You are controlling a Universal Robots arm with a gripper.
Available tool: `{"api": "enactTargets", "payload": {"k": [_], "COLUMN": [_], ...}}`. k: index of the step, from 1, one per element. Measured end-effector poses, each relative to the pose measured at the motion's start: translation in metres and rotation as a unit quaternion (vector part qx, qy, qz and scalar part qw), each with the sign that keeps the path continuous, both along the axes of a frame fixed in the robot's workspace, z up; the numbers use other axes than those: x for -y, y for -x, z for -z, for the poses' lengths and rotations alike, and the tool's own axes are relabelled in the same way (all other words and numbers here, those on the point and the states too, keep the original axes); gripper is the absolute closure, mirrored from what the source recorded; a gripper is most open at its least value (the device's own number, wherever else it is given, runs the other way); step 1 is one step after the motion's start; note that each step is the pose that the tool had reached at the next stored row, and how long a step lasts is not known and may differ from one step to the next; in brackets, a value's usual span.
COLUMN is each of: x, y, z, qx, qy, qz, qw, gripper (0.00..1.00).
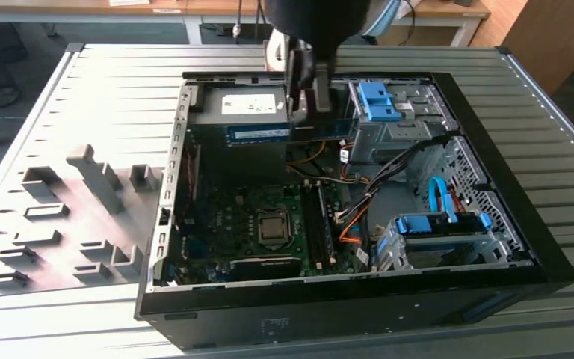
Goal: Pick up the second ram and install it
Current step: 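Pick up the second ram and move it above second insertion slot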
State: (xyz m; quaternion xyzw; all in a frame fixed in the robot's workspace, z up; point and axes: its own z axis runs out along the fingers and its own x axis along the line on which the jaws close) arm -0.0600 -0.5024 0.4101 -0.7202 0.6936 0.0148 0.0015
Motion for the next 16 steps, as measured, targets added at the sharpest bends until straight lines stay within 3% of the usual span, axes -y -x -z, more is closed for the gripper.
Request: {"api": "enactTargets", "payload": {"k": [7,16], "x": [-0.0004,0.0006], "y": [-0.026,-0.028], "z": [0.0004,0.0031], "qx": [-0.0002,-0.0003], "qy": [-0.0001,-0.0006], "qz": [0.0,0.0], "qw": [1.0,1.0], "gripper": [0.86,0.86]}}
